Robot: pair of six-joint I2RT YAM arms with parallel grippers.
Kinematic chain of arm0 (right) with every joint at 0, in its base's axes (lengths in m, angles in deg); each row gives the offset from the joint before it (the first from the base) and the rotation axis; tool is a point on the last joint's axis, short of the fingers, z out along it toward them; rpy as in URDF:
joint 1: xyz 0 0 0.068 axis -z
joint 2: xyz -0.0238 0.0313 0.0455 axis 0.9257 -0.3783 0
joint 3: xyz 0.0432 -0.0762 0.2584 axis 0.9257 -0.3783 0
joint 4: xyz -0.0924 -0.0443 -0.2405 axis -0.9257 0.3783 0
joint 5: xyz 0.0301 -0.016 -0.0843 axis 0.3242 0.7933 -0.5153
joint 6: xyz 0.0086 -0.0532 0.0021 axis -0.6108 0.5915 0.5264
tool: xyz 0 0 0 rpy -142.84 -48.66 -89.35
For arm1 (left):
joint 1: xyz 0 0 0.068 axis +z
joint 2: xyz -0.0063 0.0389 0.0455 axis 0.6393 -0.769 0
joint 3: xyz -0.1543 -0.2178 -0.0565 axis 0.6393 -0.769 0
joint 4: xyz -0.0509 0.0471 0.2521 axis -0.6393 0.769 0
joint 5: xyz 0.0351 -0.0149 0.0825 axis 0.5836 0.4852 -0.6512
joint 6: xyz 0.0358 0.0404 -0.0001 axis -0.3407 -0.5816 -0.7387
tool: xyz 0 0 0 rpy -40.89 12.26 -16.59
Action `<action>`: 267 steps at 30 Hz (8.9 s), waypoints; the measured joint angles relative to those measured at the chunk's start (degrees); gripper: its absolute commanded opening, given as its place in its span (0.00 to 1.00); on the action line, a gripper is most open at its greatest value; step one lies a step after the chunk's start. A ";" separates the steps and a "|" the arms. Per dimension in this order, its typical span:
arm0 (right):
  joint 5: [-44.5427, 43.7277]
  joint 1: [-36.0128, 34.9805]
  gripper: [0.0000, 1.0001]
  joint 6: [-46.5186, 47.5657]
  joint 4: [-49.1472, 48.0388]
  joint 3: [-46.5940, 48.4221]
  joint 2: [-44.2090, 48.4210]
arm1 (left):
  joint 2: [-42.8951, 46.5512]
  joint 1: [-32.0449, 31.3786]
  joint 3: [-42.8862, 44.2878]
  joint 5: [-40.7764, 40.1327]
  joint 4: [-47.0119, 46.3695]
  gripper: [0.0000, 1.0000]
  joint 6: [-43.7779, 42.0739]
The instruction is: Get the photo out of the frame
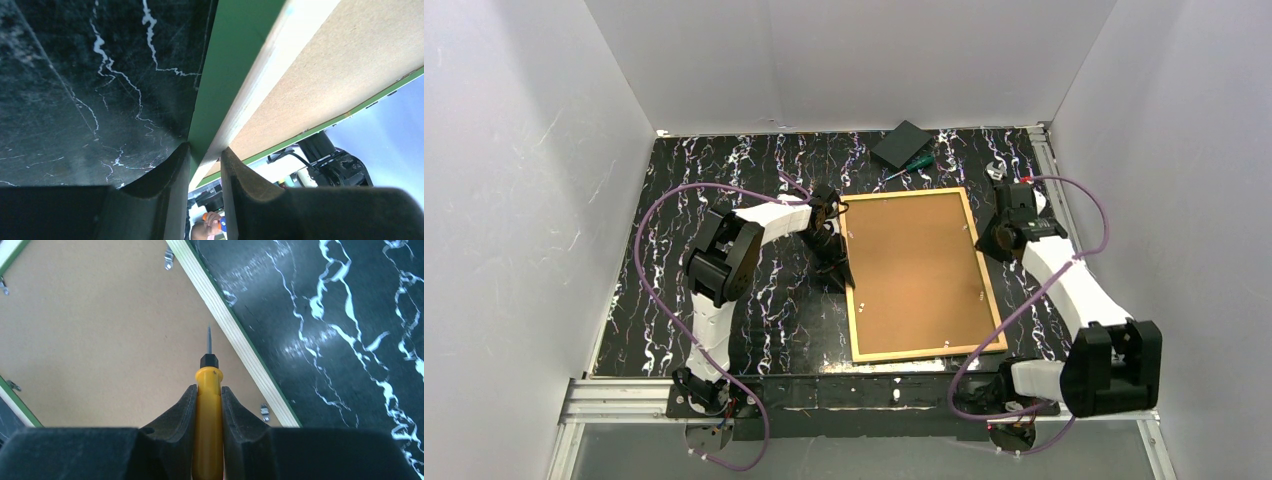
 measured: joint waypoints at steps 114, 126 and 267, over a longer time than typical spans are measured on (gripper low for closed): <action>18.40 -4.48 0.01 2.32 16.61 -5.86 35.82 | 8.70 -15.82 -8.74 -14.08 10.73 0.00 -12.17; 19.04 -4.48 0.01 2.32 16.52 -6.64 35.63 | 21.70 2.69 -11.41 -33.44 21.64 0.88 -22.45; 0.04 -55.08 0.01 -13.25 -5.38 4.74 -11.74 | 3.89 1.18 0.46 -6.43 5.46 0.11 -4.17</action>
